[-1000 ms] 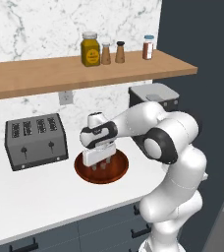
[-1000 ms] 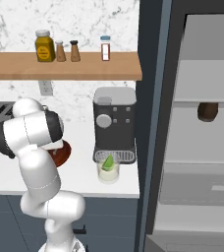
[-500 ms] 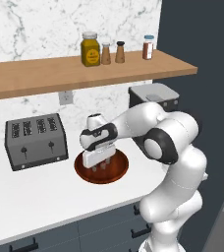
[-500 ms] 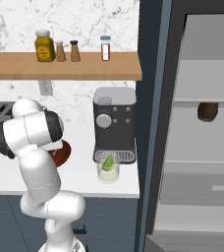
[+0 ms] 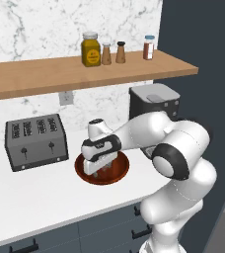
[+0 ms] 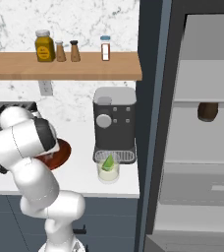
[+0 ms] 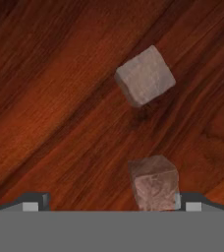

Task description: Grab a lemon wedge from the fridge and one ice cube from the ice bowl, and put them in the glass of lemonade.

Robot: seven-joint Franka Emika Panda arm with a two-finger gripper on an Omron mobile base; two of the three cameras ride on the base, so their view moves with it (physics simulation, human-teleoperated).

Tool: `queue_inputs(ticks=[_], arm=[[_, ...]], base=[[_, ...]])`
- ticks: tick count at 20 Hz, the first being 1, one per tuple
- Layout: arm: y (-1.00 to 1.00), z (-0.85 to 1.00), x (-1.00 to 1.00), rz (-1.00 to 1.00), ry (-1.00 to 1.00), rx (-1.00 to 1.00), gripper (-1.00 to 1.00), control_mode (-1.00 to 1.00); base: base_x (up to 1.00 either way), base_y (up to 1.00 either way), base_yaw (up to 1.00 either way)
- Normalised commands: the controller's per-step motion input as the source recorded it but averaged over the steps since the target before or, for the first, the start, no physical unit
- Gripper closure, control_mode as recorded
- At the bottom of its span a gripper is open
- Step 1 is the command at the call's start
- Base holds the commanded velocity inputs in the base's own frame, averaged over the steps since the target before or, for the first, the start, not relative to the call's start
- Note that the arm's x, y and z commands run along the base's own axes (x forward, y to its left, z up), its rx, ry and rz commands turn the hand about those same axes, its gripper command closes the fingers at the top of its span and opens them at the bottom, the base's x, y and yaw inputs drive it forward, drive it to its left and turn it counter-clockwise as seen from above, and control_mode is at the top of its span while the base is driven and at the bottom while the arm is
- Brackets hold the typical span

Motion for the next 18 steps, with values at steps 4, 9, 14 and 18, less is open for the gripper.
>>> queue_inputs(ticks=[4, 9, 14, 18], arm=[[-0.3, 0.01, 0.01, 0.0, 0.0, 0.0, -1.0, -1.0], [-0.24, 0.04, 0.07, 0.0, 0.0, 0.0, -1.0, -1.0], [-0.02, 0.01, 0.01, 0.0, 0.0, 0.0, -1.0, -1.0], [0.0, 0.0, 0.07, 0.0, 0.0, 0.0, -1.0, -1.0]], base=[[0.0, 0.0, 0.0], [0.0, 0.0, 0.0], [0.0, 0.0, 0.0], [0.0, 0.0, 0.0]])
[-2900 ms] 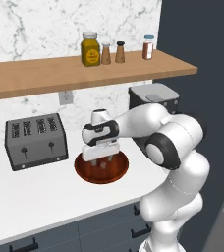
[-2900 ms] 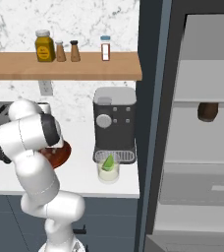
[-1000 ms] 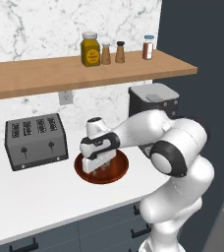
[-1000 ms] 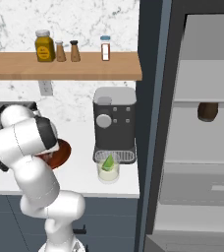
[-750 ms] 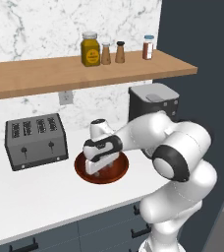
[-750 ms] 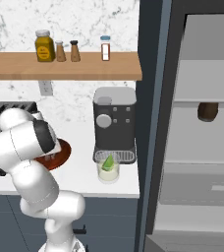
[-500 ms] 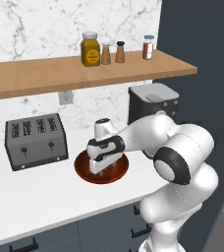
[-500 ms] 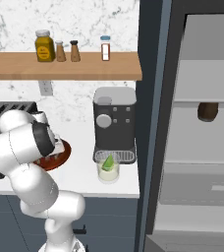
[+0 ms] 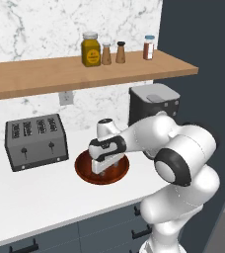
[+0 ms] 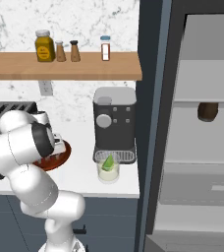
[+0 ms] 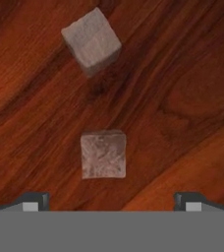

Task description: Grab a lemon wedge from the fridge and one ice cube from the ice bowl, and put them in the glass of lemonade.

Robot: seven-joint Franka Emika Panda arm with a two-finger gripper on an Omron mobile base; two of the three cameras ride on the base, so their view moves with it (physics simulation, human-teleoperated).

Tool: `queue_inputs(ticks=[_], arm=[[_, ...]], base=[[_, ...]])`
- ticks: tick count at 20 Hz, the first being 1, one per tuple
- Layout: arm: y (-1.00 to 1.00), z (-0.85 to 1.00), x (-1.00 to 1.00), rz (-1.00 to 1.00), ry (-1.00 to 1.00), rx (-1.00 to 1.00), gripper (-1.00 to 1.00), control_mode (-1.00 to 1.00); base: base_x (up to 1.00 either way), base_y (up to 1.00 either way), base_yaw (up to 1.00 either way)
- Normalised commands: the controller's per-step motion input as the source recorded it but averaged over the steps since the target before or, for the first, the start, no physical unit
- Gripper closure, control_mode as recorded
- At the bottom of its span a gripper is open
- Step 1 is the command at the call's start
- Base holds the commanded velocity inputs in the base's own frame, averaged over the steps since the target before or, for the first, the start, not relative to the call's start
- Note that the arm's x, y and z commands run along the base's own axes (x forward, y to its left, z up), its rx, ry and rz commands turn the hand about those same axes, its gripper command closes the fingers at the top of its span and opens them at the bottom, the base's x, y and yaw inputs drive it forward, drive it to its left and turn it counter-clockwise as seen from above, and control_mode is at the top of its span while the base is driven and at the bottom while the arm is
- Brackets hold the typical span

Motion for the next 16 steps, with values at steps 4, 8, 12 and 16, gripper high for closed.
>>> queue_inputs(ticks=[4, 8, 12, 16], arm=[[0.0, 0.0, 0.36, 0.0, 0.0, 0.0, -1.0, -1.0], [0.0, 0.0, 0.16, 0.0, 0.0, 0.0, -1.0, -1.0], [0.04, 0.0, 0.0, 0.0, 0.0, 0.0, -1.0, -1.0], [0.17, 0.0, 0.0, 0.0, -0.01, 0.0, -1.0, -1.0]], base=[[0.0, 0.0, 0.0], [0.0, 0.0, 0.0], [0.0, 0.0, 0.0], [0.0, 0.0, 0.0]])
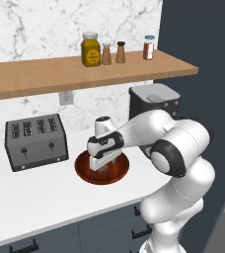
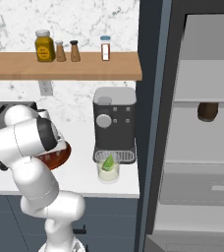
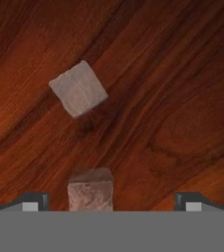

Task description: Grab a lemon wedge from the fridge and one ice cube from the ice bowl, and put them in the glass of lemonade.

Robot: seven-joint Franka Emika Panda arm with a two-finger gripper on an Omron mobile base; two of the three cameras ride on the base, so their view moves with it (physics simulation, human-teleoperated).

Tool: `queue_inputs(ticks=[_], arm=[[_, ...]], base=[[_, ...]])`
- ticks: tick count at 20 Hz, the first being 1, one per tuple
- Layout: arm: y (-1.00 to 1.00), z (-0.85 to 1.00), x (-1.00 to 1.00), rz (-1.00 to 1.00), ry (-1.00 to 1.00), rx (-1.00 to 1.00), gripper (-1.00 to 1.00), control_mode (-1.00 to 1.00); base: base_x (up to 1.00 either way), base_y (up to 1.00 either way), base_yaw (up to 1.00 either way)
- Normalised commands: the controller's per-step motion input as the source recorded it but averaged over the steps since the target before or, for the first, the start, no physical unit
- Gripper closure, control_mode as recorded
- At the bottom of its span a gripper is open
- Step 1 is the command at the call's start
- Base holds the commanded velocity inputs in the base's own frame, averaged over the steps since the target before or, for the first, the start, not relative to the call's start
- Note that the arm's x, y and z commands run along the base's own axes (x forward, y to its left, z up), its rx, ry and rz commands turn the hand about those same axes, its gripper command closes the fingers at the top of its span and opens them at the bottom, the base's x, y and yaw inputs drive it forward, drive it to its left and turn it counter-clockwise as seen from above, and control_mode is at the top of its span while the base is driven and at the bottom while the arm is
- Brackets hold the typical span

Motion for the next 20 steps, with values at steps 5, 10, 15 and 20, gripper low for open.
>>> queue_inputs(ticks=[5, 10, 15, 20], arm=[[0.07, 0.0, 0.0, 0.0, 0.0, 0.0, -1.0, -1.0], [0.0, -0.07, 0.0, 0.0, 0.0, 0.0, -1.0, -1.0], [0.0, -0.27, 0.0, 0.0, 0.0, 0.0, -1.0, -1.0], [0.0, -0.03, 0.0, 0.0, 0.0, 0.0, -1.0, -1.0]], base=[[0.0, 0.0, 0.0], [0.0, 0.0, 0.0], [0.0, 0.0, 0.0], [0.0, 0.0, 0.0]])
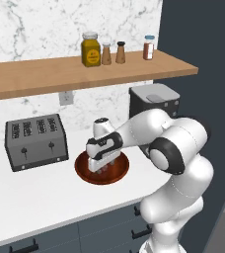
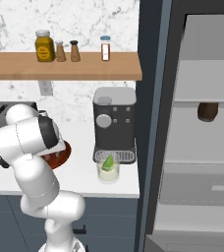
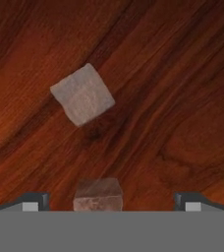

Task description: Grab a lemon wedge from the fridge and one ice cube from the ice bowl, and put them in the glass of lemonade.

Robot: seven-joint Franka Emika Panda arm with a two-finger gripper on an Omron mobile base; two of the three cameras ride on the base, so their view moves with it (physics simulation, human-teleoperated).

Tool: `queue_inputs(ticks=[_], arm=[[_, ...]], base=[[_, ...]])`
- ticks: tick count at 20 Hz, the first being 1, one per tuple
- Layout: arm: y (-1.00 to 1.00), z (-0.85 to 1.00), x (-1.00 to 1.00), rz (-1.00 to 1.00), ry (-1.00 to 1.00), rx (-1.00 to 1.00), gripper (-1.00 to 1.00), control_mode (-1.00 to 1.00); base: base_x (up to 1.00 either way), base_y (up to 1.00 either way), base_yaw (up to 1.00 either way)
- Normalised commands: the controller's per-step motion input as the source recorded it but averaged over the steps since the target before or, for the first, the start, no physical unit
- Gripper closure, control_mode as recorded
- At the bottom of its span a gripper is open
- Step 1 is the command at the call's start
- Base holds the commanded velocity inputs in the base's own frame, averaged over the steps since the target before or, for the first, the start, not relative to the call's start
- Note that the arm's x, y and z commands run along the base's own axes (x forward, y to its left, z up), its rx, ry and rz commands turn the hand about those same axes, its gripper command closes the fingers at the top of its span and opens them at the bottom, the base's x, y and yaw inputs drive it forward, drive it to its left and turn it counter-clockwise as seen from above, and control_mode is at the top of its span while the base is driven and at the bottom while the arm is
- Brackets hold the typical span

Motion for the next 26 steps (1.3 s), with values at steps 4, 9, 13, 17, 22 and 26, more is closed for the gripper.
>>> queue_inputs(ticks=[4, 9, 13, 17, 22, 26], arm=[[0.0, 0.0, -0.03, 0.0, 0.0, 0.0, -1.0, -1.0], [0.0, 0.0, -0.03, 0.0, 0.0, 0.0, -1.0, -1.0], [0.0, 0.0, -0.01, 0.0, 0.0, 0.0, -1.0, -1.0], [0.0, 0.0, 0.0, 0.0, 0.0, 0.0, -1.0, -1.0], [0.0, 0.0, 0.0, 0.0, 0.0, 0.0, 1.0, -1.0], [0.0, 0.0, 0.0, 0.0, 0.0, 0.0, 1.0, -1.0]], base=[[0.0, 0.0, 0.0], [0.0, 0.0, 0.0], [0.0, 0.0, 0.0], [0.0, 0.0, 0.0], [0.0, 0.0, 0.0], [0.0, 0.0, 0.0]])
